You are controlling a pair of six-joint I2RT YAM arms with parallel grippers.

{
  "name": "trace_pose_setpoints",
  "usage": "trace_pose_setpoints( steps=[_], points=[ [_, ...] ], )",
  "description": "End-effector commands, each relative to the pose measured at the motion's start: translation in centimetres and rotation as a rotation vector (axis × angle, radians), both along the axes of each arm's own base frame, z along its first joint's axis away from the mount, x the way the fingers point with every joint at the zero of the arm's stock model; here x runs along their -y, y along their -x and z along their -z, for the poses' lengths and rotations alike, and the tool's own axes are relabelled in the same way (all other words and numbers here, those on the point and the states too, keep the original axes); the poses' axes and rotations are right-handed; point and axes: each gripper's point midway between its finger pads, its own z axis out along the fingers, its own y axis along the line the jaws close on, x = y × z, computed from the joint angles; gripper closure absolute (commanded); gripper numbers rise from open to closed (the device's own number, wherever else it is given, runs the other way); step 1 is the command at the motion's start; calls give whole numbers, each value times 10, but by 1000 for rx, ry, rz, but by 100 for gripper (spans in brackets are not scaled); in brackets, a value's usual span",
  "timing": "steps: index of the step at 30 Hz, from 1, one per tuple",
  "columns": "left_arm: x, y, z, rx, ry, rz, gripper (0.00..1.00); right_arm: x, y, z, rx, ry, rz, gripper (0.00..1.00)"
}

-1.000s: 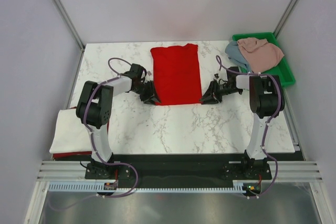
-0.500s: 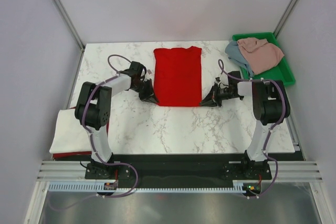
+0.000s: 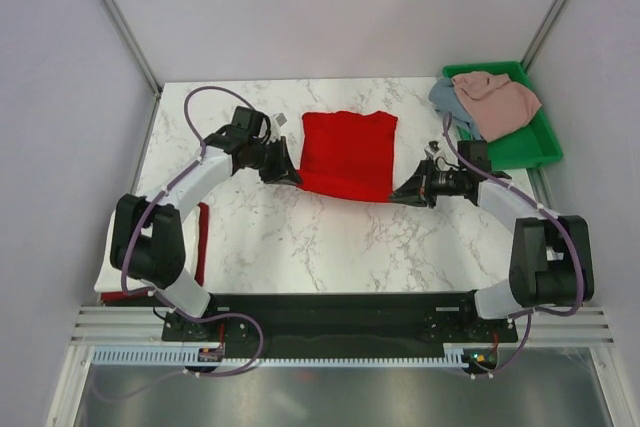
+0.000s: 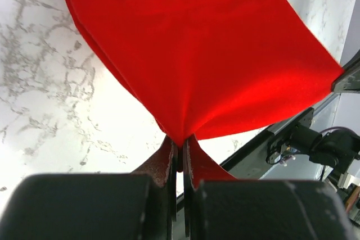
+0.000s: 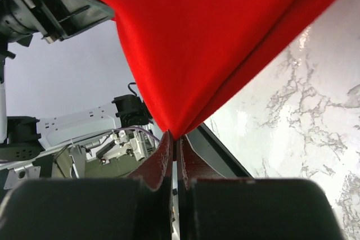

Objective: Fold and stack the t-shirts
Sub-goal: Fold the tshirt

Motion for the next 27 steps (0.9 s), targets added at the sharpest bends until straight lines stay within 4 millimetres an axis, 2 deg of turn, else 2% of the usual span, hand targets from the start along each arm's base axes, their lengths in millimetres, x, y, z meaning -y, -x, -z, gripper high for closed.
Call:
trace_pose_setpoints(
  steps=[1,5,8,9,12,13,14,15,16,17,18,19,20,21,22,23,24,25,26,27],
  points=[
    [3,10,-13,52,-2,53,98,1,3,-35,79,-48,-10,100],
    [11,7,-19,71,10,70,98,2,-12,-61,178,-38,-15,100],
    [16,1,-18,68,26,77,98,5,-28,-61,195,-23,4,100],
    [17,-3,-9,50,21,76,98,6,-37,-58,202,-19,12,100],
    [21,-25,-7,81,7,73,98,8,-67,-57,240,-12,32,100],
    [23,-41,-6,100,-6,66,98,7,-76,-56,251,-13,31,100],
    [24,-51,-7,122,-13,72,98,18,-97,-67,301,-3,60,100],
    [29,-71,-7,147,-15,72,98,20,-111,-53,280,5,60,100],
    [30,-81,-10,168,-22,72,98,21,-122,-52,286,6,62,100],
    [30,-92,-11,197,-35,77,98,24,-145,-50,304,13,65,100],
    [30,-114,-25,256,-49,59,98,25,-157,-50,315,15,68,100],
    [30,-126,-13,254,-69,53,98,25,-169,-50,322,14,68,100],
    [29,-136,-10,270,-85,52,98,27,-192,-51,350,15,69,100],
    [27,-155,-22,322,-92,35,98,28,-204,-51,360,22,77,100],
    [27,-165,-8,315,-110,35,98,29,-216,-51,369,23,85,100],
    [26,-174,-7,337,-128,35,98,30,-237,-49,391,25,92,100],
    [27,-189,-18,385,-139,20,98,31,-248,-46,396,28,104,100],
    [29,-198,-17,410,-140,25,94,33,-259,-45,407,41,121,97],
    [30,-206,-4,415,-156,36,83,32,-275,-38,428,43,122,94],
    [28,-220,-10,454,-180,12,56,33,-282,-34,432,51,130,88]
  ],
)
